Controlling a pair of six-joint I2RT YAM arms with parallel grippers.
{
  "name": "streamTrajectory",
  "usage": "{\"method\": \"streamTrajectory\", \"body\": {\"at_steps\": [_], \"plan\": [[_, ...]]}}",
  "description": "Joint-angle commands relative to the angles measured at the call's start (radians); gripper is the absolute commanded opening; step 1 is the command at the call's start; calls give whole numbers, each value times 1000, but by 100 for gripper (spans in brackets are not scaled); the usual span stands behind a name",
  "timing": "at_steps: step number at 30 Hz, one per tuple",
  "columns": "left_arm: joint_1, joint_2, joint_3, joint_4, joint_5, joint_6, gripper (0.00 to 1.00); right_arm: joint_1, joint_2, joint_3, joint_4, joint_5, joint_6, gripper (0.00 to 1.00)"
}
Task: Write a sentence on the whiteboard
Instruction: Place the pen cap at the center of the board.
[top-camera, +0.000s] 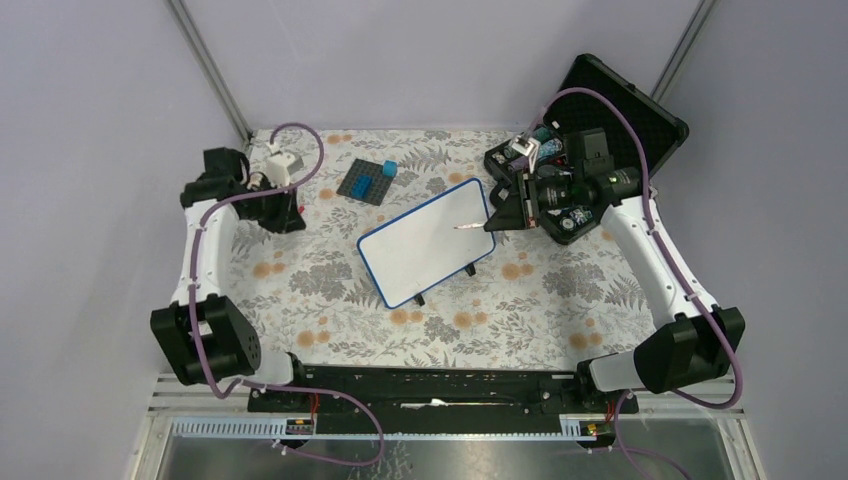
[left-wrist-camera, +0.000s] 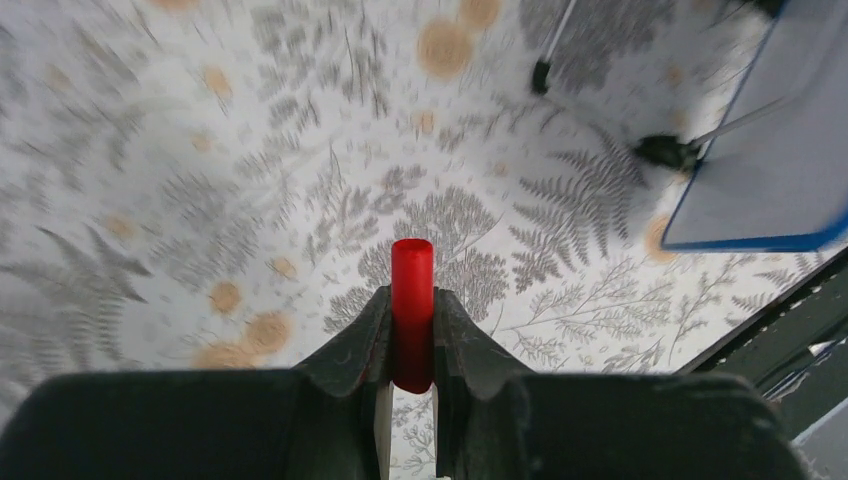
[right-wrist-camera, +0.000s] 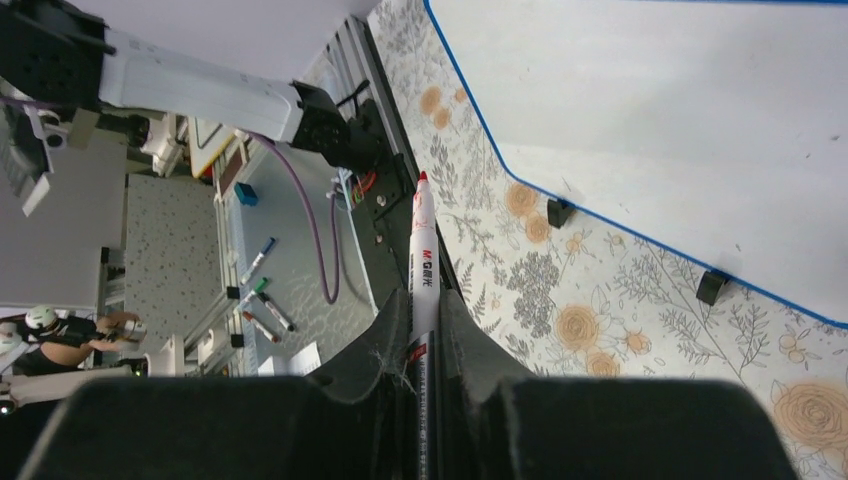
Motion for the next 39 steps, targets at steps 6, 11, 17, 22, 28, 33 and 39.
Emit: {"method": "streamTrajectory", "body": {"at_steps": [6,11,17,22,28,33,39], "plan": [[1,71,-356,291,-176,-64,0,121,-18,-78,38,106,-89,0],[1,117,-427,367,-206,-72,1,187,-1,-88,74,146,-81,0],[1,186,-441,377,-219,-52,9,225,12,-103,139,156,-61,0],[-20,219,-443,376,-225,-47,23,239,34,-91,164,168,-60,0],[-41,243,-445,384,-236,-51,36,255,53,-93,181,174,-63,0],[-45,230,-456,378,-233,-50,45,266,78,-84,190,172,-69,0],[-44,168,-407,279,-148,-33,69,287,96,-67,216,178,-70,0]]}}
